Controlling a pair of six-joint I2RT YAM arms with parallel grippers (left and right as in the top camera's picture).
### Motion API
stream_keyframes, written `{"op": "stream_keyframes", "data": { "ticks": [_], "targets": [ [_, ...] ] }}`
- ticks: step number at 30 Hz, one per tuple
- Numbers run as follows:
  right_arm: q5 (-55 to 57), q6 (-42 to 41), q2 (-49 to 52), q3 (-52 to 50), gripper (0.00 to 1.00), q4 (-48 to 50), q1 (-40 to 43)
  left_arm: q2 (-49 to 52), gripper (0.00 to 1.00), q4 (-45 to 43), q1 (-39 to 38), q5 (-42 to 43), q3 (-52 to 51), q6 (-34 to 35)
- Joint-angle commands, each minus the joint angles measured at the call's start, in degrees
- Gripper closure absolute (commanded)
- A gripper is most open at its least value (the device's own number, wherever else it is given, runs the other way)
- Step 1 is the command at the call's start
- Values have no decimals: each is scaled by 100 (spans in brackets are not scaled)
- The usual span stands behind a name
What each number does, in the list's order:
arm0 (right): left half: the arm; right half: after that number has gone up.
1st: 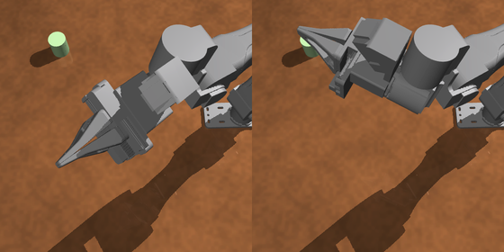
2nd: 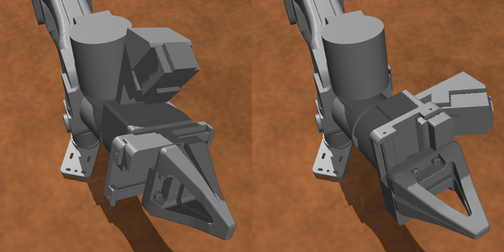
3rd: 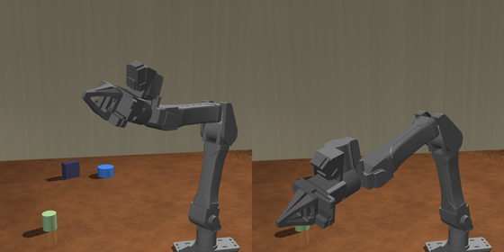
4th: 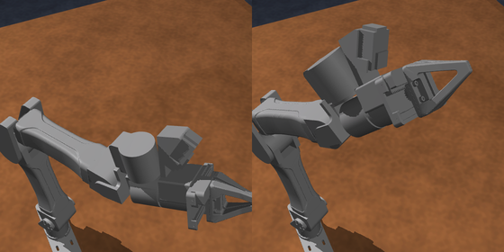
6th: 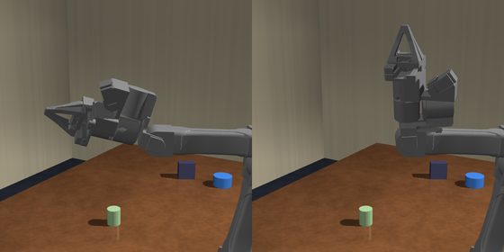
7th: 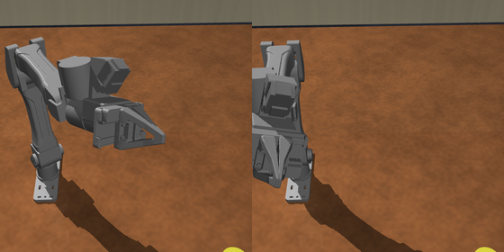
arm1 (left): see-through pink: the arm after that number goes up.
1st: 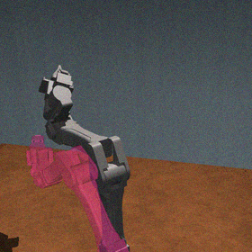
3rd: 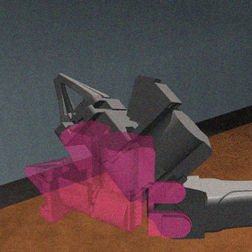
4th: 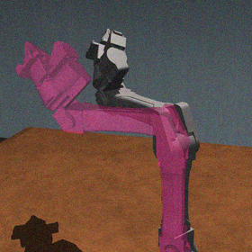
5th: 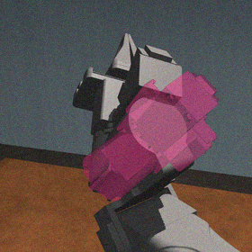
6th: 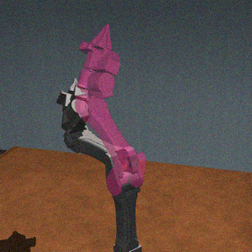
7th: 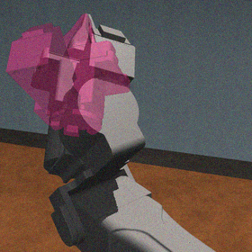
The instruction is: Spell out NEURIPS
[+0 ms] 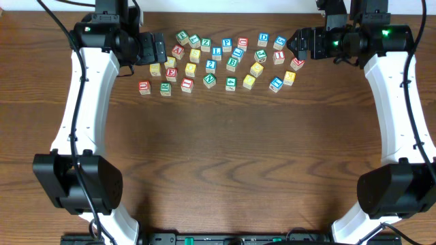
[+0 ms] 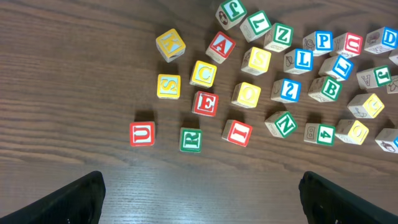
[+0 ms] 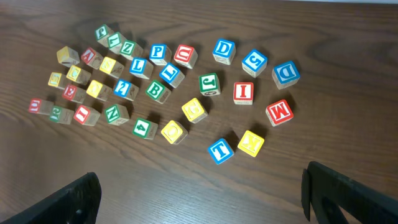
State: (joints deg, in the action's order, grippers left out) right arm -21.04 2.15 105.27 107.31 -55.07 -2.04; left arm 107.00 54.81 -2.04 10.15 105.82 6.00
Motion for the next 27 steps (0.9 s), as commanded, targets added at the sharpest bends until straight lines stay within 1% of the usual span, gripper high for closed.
{"op": "stream_keyframes", "data": {
  "ticks": [1, 14, 27],
  "targets": [
    [-50, 50, -31, 131, 1, -9, 2, 258, 2, -76, -2, -74, 125, 26],
    [-50, 48, -31, 131, 1, -7, 2, 592, 2, -140, -4, -74, 125, 63],
    [-50, 48, -31, 131, 1, -7, 2, 994, 4, -186, -39, -72, 125, 334]
  ]
}}
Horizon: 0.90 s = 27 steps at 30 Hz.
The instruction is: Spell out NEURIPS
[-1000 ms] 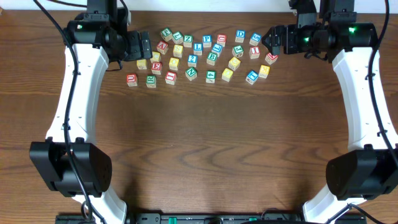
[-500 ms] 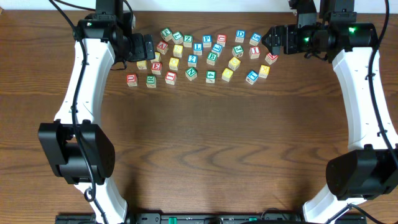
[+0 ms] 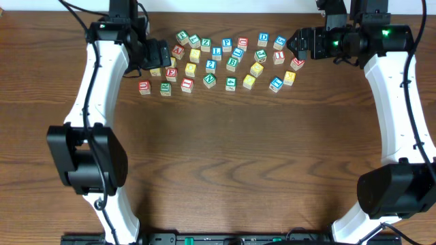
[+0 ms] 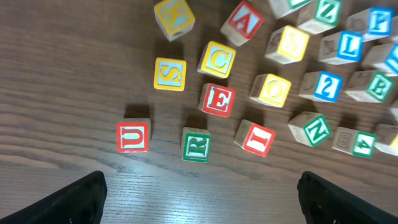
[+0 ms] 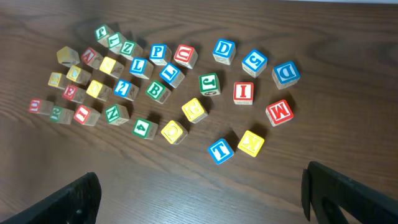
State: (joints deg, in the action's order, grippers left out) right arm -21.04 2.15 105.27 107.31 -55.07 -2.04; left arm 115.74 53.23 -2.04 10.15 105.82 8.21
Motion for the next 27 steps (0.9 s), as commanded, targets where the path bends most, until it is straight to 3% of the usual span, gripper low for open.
{"op": "stream_keyframes", "data": {
  "ticks": [1, 27],
  "targets": [
    [-50, 50, -31, 131, 1, -7, 2, 144, 4, -46, -55, -72, 125, 114],
    [-50, 50, -31, 131, 1, -7, 2, 262, 4, -599, -916, -326, 125, 181]
  ]
}}
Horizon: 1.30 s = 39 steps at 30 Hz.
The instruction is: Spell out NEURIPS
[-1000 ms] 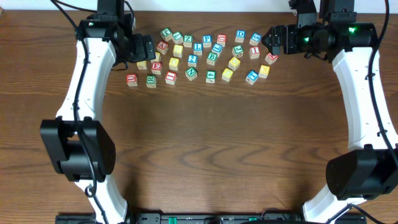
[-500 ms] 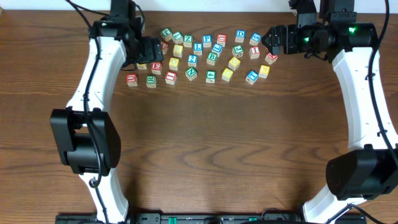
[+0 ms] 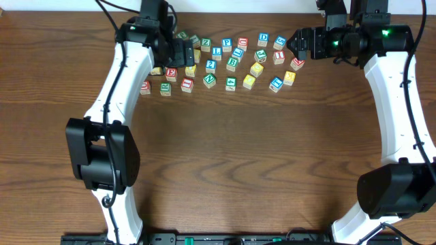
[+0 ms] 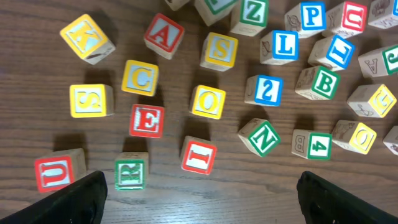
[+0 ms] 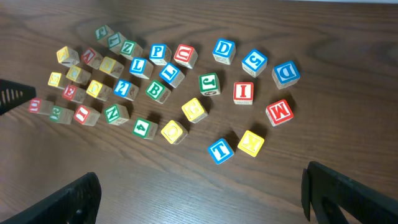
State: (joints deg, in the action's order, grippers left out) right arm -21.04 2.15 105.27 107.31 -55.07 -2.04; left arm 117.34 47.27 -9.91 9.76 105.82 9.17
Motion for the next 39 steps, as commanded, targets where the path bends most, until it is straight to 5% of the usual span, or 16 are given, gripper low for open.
{"op": "stream_keyframes", "data": {
  "ticks": [1, 9, 22, 39],
  "targets": [
    [-50, 50, -31, 131, 1, -7, 2, 103, 4, 11, -177, -326, 125, 81],
    [-48, 50, -31, 131, 1, -7, 2, 103, 4, 142, -433, -339, 286, 229],
    [-50, 48, -31, 131, 1, -7, 2, 103, 4, 2094, -424, -1056, 2529, 142],
    [-50, 50, -31, 131, 1, -7, 2, 101, 4, 2809, 269, -1209, 2608, 468]
  ]
}}
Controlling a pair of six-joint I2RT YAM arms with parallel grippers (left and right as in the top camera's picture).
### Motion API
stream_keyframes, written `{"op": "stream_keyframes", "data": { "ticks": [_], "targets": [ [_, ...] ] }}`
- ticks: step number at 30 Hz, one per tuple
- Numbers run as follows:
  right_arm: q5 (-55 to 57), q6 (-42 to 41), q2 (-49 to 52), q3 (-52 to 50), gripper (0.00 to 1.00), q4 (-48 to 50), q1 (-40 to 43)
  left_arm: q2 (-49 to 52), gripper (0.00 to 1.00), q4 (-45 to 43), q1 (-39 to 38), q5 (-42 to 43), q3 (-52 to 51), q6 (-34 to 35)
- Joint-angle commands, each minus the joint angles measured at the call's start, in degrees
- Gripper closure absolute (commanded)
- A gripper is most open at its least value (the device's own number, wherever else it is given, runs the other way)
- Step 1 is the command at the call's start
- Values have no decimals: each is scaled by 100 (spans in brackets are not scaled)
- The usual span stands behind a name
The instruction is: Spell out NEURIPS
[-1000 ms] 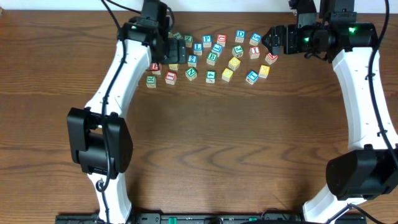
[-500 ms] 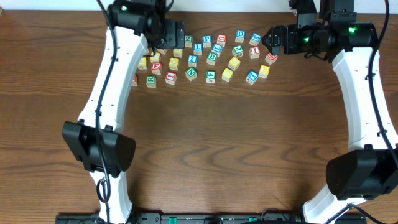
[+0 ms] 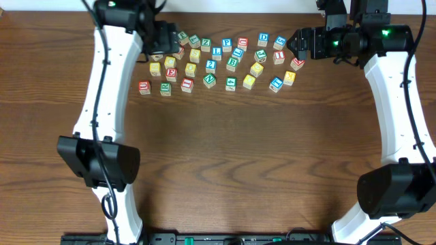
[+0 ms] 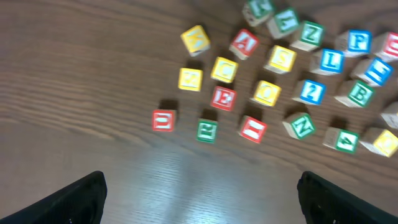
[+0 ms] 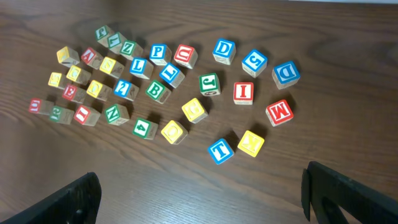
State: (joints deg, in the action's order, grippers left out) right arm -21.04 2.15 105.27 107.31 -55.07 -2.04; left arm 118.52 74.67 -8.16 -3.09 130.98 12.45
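Observation:
Lettered wooden blocks lie scattered along the far side of the table (image 3: 218, 156). The left wrist view shows a green N (image 4: 301, 125), red E (image 4: 223, 98), red U (image 4: 164, 120), green R (image 4: 207, 130), red I (image 4: 253, 129), blue P (image 4: 359, 41) and yellow S (image 4: 282, 58). My left gripper (image 4: 200, 205) hangs open and empty, high above the cluster's left end (image 3: 162, 37). My right gripper (image 5: 202, 199) is open and empty at the cluster's right end (image 3: 297, 42).
Other blocks mix with these: yellow K (image 4: 195, 40), red A (image 4: 244, 43), yellow C (image 4: 224, 70), blue T (image 5: 221, 150), red M (image 5: 278, 112), blue D (image 5: 223, 50). Bare wood stretches from the blocks to the near edge. Both arm bases stand at the near corners.
My left gripper has pulled back and left from over the cluster's left part to its far-left corner, and the blocks look smaller in its view. Blocks and right arm are unchanged.
The left gripper was open beside the cluster's left end, then a little lower over U, R and E, then further right over the I and N. Now it is raised at the far-left corner. No block has shifted and the right arm has stayed still.

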Motion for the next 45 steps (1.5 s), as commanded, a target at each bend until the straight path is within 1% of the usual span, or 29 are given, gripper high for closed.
{"op": "stream_keyframes", "data": {
  "ticks": [1, 7, 10, 12, 18, 22, 26, 31, 36, 39, 41, 45],
  "targets": [
    [-50, 50, -31, 131, 1, -7, 2, -17, 3, 111, 120, 90, 92, 138],
    [-227, -13, -31, 131, 1, -24, -9, -17, 4, 291, 199, 90, 92, 105],
    [-321, -35, -31, 131, 1, -138, -9, -17, 3, 278, 221, 90, 92, -81],
    [-315, -39, -31, 131, 1, -149, -9, -17, 3, 240, 251, 90, 92, -221],
    [-387, -35, -31, 131, 1, -129, -26, -17, 3, -197, 404, 94, 92, -229],
    [101, -48, -24, 129, 1, -214, -26, -17, 3, -612, 413, 94, 92, -232],
    [304, -273, -24, 129, 1, -490, -26, -17, 3, -756, 411, 96, 90, -229],
    [603, -302, -24, 122, 2, -872, -26, -17, 3, -656, 372, 94, 87, -234],
    [765, -822, -24, 105, 7, -802, -92, -17, 3, -413, 372, 92, 87, -234],
    [811, -1097, -24, 105, 7, -673, -238, -17, 3, -402, 369, 96, 83, -232],
    [1060, -1316, -24, 105, 7, -627, -385, -17, 3, -385, 358, 94, 83, -232],
    [1552, -1458, 42, 162, 3, -579, -734, -17, 3, -284, 358, 94, 83, -232]
  ]
}}
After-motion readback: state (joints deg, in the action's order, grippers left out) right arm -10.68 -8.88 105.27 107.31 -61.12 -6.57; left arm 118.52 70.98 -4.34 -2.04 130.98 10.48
